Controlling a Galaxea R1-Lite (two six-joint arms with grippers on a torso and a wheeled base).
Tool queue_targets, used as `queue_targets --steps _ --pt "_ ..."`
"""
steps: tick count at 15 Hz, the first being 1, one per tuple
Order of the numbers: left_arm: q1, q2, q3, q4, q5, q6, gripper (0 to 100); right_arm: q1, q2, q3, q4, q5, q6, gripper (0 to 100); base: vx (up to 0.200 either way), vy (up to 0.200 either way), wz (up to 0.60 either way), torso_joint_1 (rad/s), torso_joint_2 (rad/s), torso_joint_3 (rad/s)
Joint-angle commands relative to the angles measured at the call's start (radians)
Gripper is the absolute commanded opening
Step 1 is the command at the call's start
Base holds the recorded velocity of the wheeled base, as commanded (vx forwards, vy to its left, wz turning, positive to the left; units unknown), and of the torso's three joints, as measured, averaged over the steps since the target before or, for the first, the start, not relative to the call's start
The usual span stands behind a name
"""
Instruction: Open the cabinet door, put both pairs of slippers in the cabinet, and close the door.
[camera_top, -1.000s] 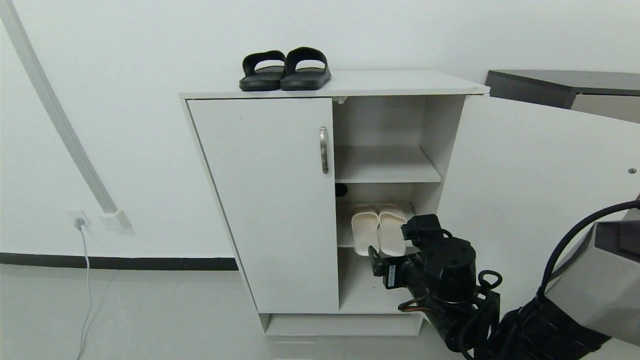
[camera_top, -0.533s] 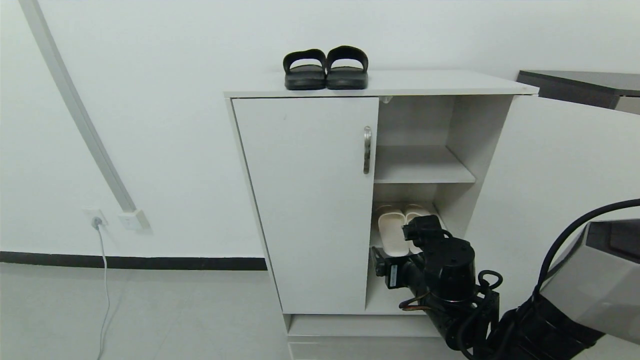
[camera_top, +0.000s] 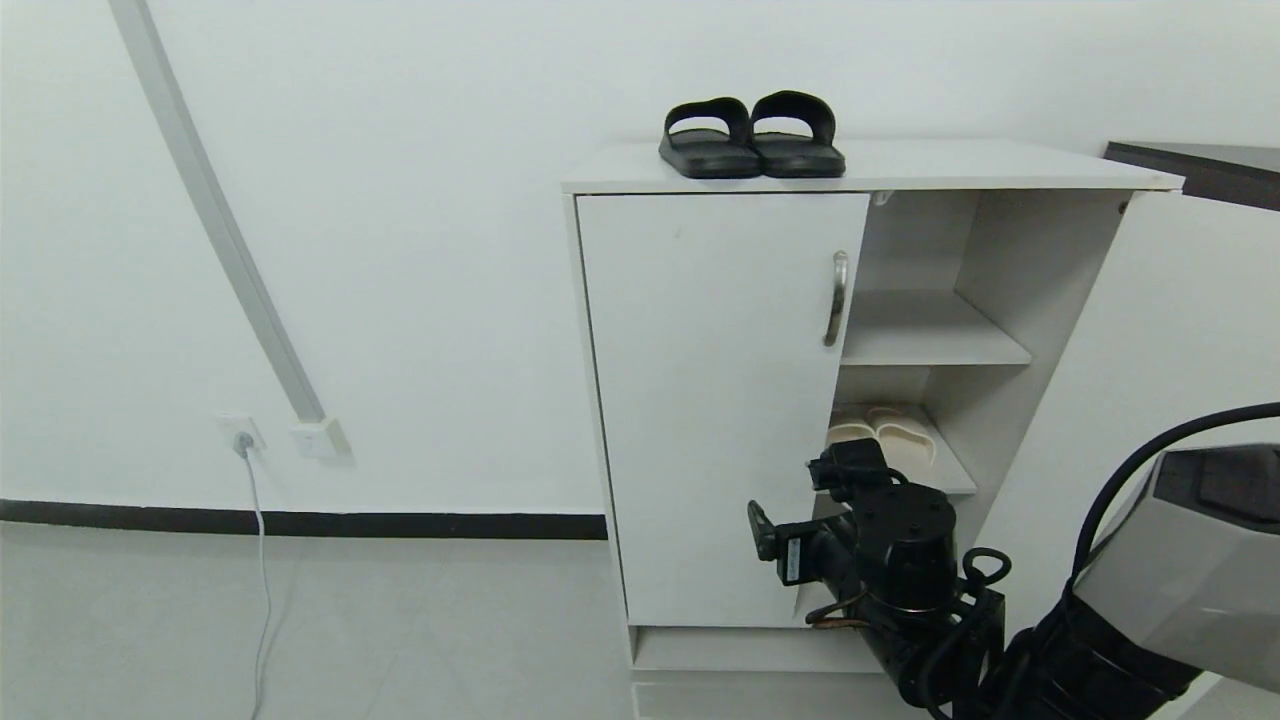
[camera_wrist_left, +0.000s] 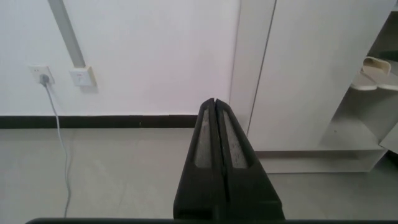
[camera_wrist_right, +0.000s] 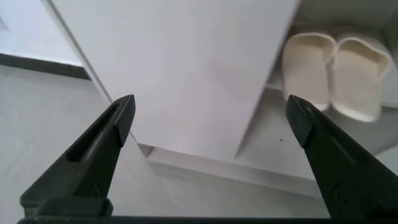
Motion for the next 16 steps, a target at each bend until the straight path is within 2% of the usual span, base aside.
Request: queue_targets --steps 1,8,16 --pt "0.001 0.001 0.0 0.0 0.001 -0.001 0 0.001 0.005 0.006 -0.002 0.0 0.0 100 0.0 0.0 0.0 0.0 0.0 0.0" --pt "0.001 0.001 0.0 0.0 0.001 -0.001 0 0.002 0.003 0.03 -0.063 0.0 -0.026 100 0.0 0.0 0.0 0.0 0.0 0.0" --pt "0.001 0.001 -0.001 0.0 0.001 -0.001 0 -0.001 0.019 0.032 -0.063 0.0 -0.028 100 0.0 0.0 0.0 0.003 -0.02 -0.017"
